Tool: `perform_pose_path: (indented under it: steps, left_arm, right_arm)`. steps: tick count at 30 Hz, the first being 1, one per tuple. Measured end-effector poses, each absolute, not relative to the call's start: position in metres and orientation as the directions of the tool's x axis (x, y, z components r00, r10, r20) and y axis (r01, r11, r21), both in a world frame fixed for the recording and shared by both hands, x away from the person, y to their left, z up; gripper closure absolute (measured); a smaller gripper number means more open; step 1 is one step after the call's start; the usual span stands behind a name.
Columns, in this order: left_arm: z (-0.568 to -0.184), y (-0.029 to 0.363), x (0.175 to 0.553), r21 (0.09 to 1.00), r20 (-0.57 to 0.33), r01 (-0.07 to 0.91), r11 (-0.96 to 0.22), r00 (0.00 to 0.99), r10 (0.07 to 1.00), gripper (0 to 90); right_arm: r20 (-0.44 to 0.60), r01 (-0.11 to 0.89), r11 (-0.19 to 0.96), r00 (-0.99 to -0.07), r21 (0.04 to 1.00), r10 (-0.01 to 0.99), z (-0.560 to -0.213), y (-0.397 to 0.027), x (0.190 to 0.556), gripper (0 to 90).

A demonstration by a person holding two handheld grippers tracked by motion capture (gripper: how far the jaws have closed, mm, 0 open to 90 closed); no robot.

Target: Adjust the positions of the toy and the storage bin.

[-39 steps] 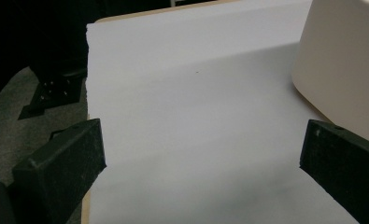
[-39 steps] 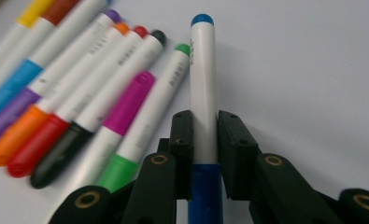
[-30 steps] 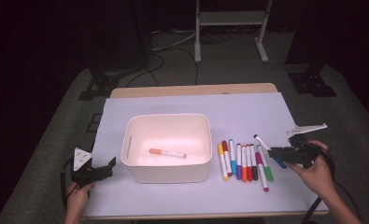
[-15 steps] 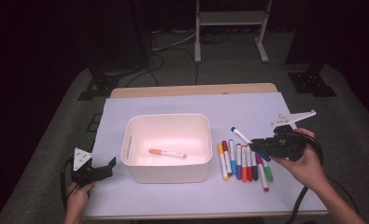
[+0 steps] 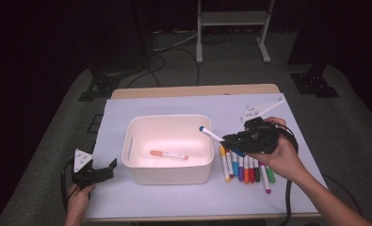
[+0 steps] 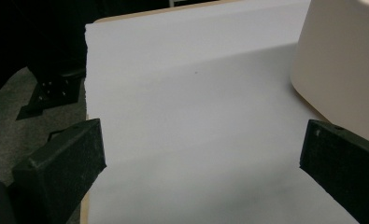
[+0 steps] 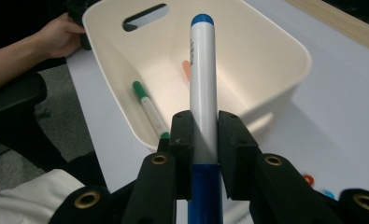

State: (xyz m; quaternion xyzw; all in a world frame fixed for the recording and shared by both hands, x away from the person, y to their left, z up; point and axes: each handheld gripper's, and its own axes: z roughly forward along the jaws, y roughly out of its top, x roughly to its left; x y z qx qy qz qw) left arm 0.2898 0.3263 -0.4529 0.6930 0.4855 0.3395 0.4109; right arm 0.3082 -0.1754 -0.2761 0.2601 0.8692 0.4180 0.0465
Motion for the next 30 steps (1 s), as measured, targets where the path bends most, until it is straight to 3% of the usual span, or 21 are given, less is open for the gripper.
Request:
perform_pose_path:
  steps: [14, 30]
  left_arm:
    - [-0.453, 0.327, 0.29, 0.899, 0.064, 0.398, -0.186, 0.3, 0.952, 0.0]
    - [-0.453, 0.328, 0.29, 0.899, 0.058, 0.399, -0.18, 0.299, 0.952, 0.0]
  right_arm:
    - [0.123, 0.309, 0.596, -0.935, 0.741, 0.332, -0.269, -0.1, 0.317, 75.8]
    - [0.149, 0.274, 0.653, -0.959, 0.706, 0.242, -0.288, -0.043, 0.331, 75.8]
